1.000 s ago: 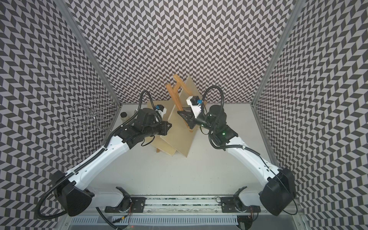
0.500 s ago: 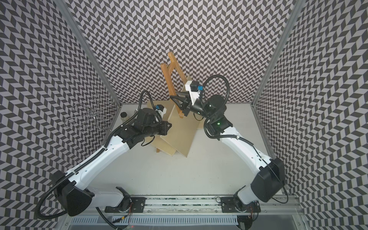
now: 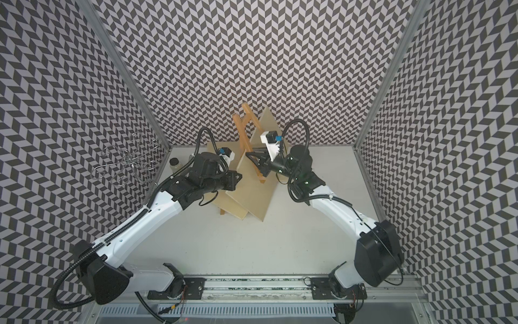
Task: Assemble the easel
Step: Unfold the easel.
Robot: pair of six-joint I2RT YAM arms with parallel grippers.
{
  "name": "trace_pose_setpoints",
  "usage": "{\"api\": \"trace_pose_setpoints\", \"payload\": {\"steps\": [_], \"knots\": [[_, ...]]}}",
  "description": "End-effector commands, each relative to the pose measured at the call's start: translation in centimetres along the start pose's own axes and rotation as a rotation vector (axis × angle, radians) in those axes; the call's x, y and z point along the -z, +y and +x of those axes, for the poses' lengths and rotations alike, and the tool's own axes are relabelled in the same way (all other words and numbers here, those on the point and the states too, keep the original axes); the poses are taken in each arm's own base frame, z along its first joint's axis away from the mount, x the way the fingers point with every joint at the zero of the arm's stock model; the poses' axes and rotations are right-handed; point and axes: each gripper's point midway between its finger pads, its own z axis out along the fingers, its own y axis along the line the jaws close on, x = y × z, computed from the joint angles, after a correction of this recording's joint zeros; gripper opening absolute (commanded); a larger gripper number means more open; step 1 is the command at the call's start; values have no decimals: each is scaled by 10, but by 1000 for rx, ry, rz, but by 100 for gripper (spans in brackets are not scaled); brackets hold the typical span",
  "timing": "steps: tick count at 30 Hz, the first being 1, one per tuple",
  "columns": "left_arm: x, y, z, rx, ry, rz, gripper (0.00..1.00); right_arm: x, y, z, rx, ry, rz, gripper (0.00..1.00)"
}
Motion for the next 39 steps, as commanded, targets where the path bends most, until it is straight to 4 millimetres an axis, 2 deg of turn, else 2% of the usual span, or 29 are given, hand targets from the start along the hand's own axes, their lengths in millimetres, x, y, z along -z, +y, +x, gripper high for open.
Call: {"api": "trace_pose_setpoints", "payload": {"steps": [1, 11, 16, 21, 23, 26, 30, 34, 36, 39], "knots": [[7, 1, -46, -88, -173, -48, 0, 36, 10, -62, 152, -165, 41, 0], [10, 6, -49, -78, -175, -76, 0, 66, 2, -26, 113, -82, 152, 0], [12, 6, -52, -79, -179, -78, 0, 81, -4, -19, 111, -70, 204, 0], [11, 7, -53, -90, -179, -86, 0, 84, -2, -17, 112, -60, 205, 0], [11, 7, -53, -92, -178, -89, 0, 86, 1, -28, 109, -96, 199, 0], [11, 7, -52, -93, -176, -91, 0, 87, 5, -54, 122, -168, 189, 0], [10, 5, -49, -93, -166, -82, 0, 91, 8, -100, 187, -274, 216, 0], [7, 4, -46, -90, -152, -71, 0, 104, 4, -143, 263, -366, 297, 0], [5, 4, -46, -89, -151, -70, 0, 113, -5, -157, 287, -393, 376, 0], [6, 3, -48, -89, -154, -70, 0, 130, -39, -160, 277, -401, 600, 0]]}}
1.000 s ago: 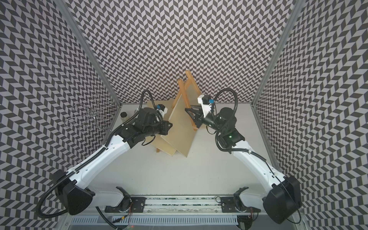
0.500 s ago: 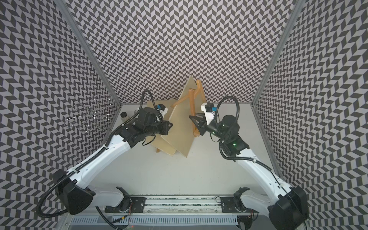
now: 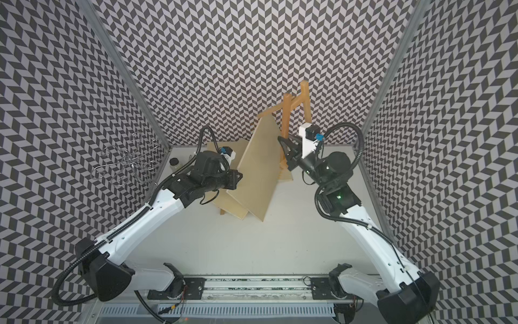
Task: Assemble the easel
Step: Unfold the easel, then place the easel at the corner of the board.
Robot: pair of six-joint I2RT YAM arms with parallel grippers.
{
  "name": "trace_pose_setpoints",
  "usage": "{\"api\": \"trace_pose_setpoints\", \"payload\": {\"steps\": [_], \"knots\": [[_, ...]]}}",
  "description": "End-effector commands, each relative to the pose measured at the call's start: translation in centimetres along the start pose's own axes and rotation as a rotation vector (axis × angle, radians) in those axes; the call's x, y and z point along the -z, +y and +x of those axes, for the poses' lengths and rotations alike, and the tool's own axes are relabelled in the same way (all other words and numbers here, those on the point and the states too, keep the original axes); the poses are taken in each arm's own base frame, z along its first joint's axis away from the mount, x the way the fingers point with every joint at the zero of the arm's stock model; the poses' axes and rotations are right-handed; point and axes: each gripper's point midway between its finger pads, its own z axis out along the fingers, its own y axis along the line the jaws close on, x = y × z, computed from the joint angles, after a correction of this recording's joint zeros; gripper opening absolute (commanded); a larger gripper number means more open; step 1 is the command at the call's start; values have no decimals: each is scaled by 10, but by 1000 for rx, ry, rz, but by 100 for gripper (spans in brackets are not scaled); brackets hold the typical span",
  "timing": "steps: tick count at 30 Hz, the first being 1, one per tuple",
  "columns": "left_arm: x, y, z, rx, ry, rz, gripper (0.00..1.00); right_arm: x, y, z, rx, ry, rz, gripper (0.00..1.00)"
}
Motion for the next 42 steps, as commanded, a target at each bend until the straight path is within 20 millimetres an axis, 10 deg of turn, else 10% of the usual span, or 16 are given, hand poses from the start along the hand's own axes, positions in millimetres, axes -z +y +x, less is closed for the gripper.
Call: {"api": "trace_pose_setpoints", "payload": {"steps": [1, 8, 16, 42], "knots": [[10, 2, -45, -91, -168, -52, 0, 12, -52, -40, 87, -130, 309, 0], [11, 1, -47, -99, -172, -51, 0, 56, -164, 61, 7, 45, 918, 0], [10, -2, -45, -98, -165, -30, 0, 110, -234, 163, -85, 126, 1294, 0], [3, 2, -36, -118, -133, -7, 0, 63, -288, 298, -261, 132, 1609, 0]]}}
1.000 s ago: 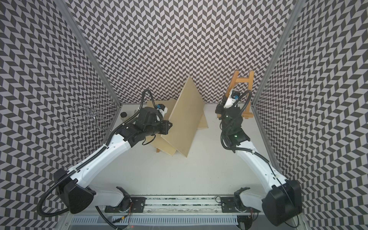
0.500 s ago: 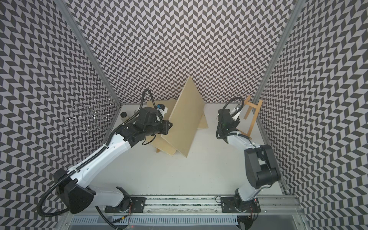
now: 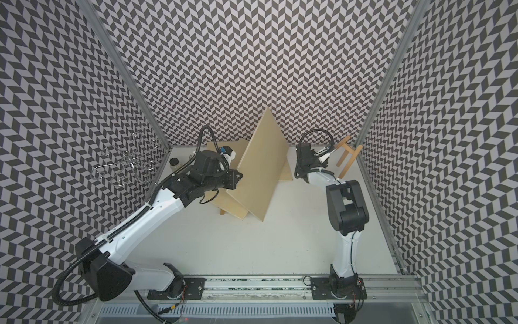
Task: Assemble the easel
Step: Place the easel at the corner of the board.
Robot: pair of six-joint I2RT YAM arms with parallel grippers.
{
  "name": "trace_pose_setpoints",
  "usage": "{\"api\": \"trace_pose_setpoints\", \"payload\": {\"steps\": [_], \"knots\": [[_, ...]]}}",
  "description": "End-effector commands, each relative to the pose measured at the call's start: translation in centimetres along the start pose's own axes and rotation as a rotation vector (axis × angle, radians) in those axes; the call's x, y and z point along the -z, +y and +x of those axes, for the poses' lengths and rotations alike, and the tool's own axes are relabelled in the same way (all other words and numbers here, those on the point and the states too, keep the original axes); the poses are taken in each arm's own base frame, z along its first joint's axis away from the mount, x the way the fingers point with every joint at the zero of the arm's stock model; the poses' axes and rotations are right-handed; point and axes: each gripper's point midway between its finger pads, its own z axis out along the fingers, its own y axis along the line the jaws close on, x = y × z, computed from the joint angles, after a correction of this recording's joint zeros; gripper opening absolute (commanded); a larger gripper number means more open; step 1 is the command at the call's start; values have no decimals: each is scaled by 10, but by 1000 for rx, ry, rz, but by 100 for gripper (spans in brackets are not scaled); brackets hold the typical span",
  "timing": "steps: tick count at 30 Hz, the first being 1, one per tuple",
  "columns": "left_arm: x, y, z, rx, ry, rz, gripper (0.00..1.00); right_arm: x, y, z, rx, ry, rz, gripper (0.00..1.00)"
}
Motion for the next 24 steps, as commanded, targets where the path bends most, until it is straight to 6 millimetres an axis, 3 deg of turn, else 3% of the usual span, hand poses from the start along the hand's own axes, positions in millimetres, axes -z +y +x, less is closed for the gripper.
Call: {"api": "trace_pose_setpoints", "payload": {"steps": [1, 4, 6, 9, 13, 17, 24], "knots": [[5, 0, -37, -117, -140, -21, 0, 1, 12, -5, -71, -34, 15, 0], [6, -1, -39, -121, -142, -20, 0, -4, 15, 10, -75, -2, 13, 0], [6, -2, -40, -120, -143, -19, 0, -5, 17, 20, -75, 22, 1, 5], [5, -2, -40, -121, -141, -19, 0, -6, 21, 31, -81, 63, -39, 33], [7, -3, -42, -119, -146, -13, 0, 2, 32, 39, -65, 125, -125, 50], [9, -3, -43, -111, -148, -11, 0, 24, 36, 36, -40, 202, -239, 60], [12, -5, -45, -94, -149, -9, 0, 91, -3, 19, 0, 391, -394, 65]]}}
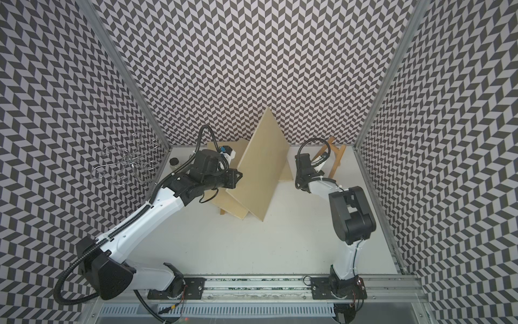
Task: Assemble the easel
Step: Place the easel at the corner of the board, then place the drawing board on the easel.
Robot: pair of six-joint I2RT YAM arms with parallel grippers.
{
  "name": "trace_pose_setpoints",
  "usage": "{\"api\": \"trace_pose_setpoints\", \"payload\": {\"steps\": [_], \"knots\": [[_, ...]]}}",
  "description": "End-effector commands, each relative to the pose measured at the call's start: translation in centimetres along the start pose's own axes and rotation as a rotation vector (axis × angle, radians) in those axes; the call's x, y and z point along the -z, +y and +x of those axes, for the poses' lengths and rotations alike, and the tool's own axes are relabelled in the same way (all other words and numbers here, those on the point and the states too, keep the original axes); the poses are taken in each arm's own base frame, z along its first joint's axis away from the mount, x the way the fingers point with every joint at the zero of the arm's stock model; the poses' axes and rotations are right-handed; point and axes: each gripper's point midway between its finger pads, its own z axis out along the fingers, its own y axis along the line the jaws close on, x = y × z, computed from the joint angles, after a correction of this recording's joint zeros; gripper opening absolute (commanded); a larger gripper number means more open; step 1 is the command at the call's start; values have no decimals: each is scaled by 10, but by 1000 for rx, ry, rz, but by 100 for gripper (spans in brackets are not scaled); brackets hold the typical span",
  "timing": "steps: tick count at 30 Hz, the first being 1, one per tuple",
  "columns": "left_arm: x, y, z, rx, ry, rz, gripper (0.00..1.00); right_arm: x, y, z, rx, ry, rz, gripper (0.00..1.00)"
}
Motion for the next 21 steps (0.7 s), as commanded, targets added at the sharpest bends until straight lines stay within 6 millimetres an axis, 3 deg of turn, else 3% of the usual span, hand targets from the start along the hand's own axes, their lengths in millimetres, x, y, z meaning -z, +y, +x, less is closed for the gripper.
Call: {"api": "trace_pose_setpoints", "payload": {"steps": [1, 4, 6, 10, 12, 14, 16, 21], "knots": [[14, -4, -46, -90, -155, -20, 0, 55, 19, -16, -7, 57, -201, 64], [14, -6, -49, -74, -147, -17, 0, 115, 48, -9, 120, 99, -551, 61], [13, -9, -51, -67, -137, -12, 0, 164, 75, 8, 253, 127, -812, 58], [14, -14, -59, -15, -141, 9, 0, 275, 117, 65, 580, 130, -1172, 60], [14, -19, -62, 15, -141, 24, 0, 313, 127, 88, 670, 100, -1269, 62], [13, -22, -66, 80, -129, 36, 0, 334, 135, 105, 699, 82, -1313, 66], [12, -27, -68, 116, -117, 51, 0, 342, 142, 118, 710, 84, -1325, 74], [8, -22, -72, 238, -83, 9, 0, 343, 150, 136, 751, 27, -1252, 84]]}}
